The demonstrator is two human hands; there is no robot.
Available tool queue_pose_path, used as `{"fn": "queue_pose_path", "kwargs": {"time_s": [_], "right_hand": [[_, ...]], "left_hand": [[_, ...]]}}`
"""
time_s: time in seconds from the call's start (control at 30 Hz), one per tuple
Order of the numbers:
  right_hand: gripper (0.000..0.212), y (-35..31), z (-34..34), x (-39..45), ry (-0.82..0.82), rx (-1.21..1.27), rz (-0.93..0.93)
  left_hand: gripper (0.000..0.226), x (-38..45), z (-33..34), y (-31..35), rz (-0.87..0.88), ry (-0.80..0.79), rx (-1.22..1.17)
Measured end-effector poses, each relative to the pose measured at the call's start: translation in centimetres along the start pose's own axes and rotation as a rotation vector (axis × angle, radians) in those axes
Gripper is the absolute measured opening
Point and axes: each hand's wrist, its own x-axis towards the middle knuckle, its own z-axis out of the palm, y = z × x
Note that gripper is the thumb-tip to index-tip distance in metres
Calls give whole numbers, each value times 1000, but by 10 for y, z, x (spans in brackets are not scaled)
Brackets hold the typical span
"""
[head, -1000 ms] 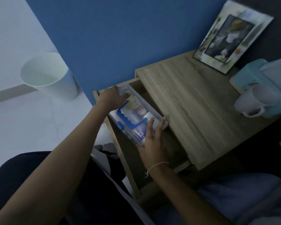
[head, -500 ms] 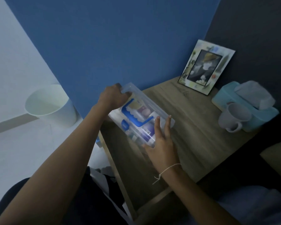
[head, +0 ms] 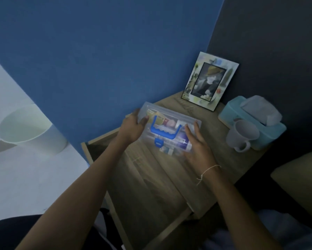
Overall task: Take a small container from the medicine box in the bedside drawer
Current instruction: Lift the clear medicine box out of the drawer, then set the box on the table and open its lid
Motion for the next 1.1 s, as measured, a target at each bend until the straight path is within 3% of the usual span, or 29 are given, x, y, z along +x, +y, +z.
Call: {"fn": "queue_pose_path", "kwargs": {"time_s": [0.1,0.17,0.27,0.43,0.9,1.1], "right_hand": [[97,-2,14,-5,178,58,66],[105,-5,31,-14,306,204,200],[101,-12,53,-22,349,492,297],[84,-8,61,-5,375,551,390],[82,12,54,34,378,555,365],[82,15,58,37,413,449,349]], "left_hand": [[61,-14,4,-12,92,82,60],[67,-29,9,-23,264,146,239],[71,-42,17,-35,439,105,464],[68,-29,24,-32,403,102,466],[66,12,35,-20,397,127,381],[67,16,37,-22,396,133,383]]}}
